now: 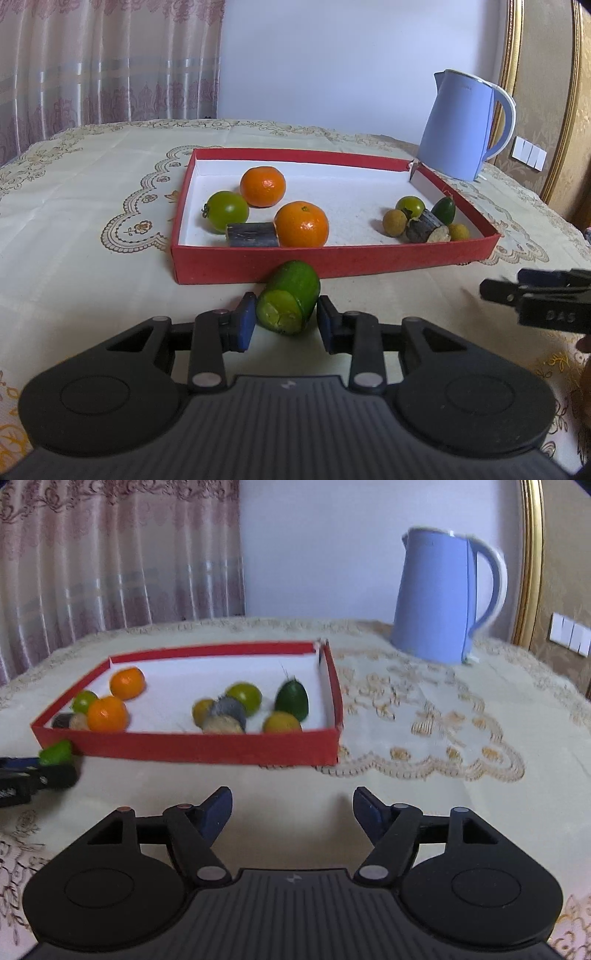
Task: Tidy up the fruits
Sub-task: 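Carry the cucumber piece into the tray and open the left gripper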
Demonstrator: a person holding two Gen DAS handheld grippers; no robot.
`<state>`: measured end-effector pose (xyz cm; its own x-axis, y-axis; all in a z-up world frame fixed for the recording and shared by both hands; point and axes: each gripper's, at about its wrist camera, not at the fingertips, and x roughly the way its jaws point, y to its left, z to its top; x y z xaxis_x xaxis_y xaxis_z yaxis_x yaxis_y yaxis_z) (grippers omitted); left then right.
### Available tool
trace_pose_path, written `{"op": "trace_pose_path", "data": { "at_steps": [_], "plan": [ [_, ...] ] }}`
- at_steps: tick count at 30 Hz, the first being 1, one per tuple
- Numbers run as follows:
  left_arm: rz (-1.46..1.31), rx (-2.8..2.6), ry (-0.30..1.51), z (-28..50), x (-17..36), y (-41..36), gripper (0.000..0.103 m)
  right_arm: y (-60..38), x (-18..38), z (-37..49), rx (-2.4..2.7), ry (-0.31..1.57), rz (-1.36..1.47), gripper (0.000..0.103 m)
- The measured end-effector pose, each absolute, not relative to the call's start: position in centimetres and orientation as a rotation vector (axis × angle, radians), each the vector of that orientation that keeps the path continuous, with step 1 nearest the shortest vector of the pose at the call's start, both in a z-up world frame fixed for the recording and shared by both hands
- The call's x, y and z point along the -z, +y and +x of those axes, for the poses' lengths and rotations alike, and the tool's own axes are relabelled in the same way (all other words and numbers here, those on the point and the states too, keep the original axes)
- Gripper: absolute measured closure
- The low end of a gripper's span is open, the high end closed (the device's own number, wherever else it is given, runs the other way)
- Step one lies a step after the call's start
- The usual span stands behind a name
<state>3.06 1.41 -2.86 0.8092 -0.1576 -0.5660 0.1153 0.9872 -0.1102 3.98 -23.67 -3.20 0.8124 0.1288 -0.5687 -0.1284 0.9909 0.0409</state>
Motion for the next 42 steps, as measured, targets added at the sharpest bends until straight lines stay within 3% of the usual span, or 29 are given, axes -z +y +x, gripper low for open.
{"op": "trace_pose_path", "data": {
  "at_steps": [3, 5, 14, 33, 42],
  "plan": [
    [-0.061, 0.143, 0.611, 3.1, 2.9, 1.3, 0.071, -24.1, 3.4, 4.2, -0.151, 0.613, 0.038, 0.026],
    [-0.048, 0.139, 0.612, 3.1, 2.9, 1.1, 0.071, -23.9, 3.6, 4.3, -0.155, 0.627, 0.026, 0.017],
    [-0.023, 0.131, 0.613, 3.0, 2.9, 0.9, 0.071, -23.2, 3.9, 4.3, -0.162, 0.648, -0.020, 0.010],
    [0.035, 0.106, 0.626, 2.8, 2.4, 0.0, 0.072, -23.4, 3.8, 4.3, -0.169, 0.648, -0.009, 0.008],
    [0.047, 0.139, 0.556, 3.4, -1.7, -1.3, 0.072, -23.4, 3.8, 4.3, -0.169, 0.648, -0.008, 0.008]
  ]
}}
